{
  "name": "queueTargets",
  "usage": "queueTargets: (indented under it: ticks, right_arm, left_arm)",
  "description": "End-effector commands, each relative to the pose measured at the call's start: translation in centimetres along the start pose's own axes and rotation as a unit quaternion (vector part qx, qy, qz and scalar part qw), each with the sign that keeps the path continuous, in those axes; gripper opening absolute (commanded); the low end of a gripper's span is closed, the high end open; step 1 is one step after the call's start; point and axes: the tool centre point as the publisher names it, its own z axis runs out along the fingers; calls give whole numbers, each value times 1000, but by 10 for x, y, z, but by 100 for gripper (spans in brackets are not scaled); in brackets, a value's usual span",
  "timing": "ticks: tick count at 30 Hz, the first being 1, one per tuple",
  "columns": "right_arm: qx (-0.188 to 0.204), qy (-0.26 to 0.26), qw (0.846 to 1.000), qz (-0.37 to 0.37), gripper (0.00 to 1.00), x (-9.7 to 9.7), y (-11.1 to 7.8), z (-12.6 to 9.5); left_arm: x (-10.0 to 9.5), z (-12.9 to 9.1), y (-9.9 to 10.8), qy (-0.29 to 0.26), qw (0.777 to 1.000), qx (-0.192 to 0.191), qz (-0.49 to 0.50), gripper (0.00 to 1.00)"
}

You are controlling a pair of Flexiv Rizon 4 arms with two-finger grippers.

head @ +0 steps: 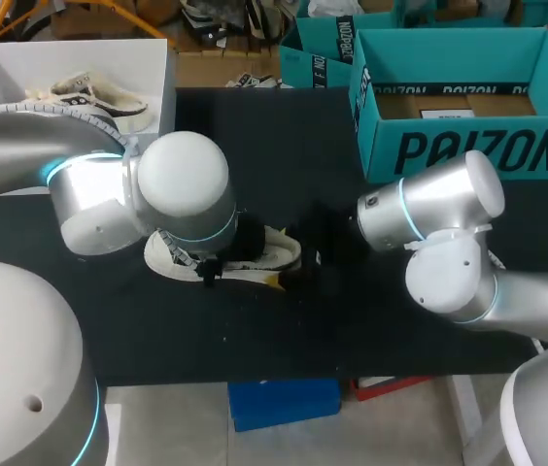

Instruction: Take the shoe out of the shoebox, open the shoe tongue, remove and reinsert the insole, then place the shoe into the shoebox

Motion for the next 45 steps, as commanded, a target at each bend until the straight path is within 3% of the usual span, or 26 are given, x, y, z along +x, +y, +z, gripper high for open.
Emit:
queueTargets:
  ticks: [1,10,18,29,45]
  right_arm:
    - [0,0,1000,0,0,1,-4,-2]
    - [0,0,1000,0,0,1,-4,-2]
    - [0,0,1000,0,0,1,-4,-2]
    - [0,0,1000,0,0,1,-4,-2]
    - [0,0,1000,0,0,1,-4,-2]
  left_arm:
    - [-3,-8,6,40,999,21,17,0]
    - [9,-27,-6,108,993,49,15,0]
    - [11,-36,-12,123,991,61,0,0]
    - [13,-37,-8,153,983,98,-21,0]
    - [14,-28,4,170,978,113,-44,0]
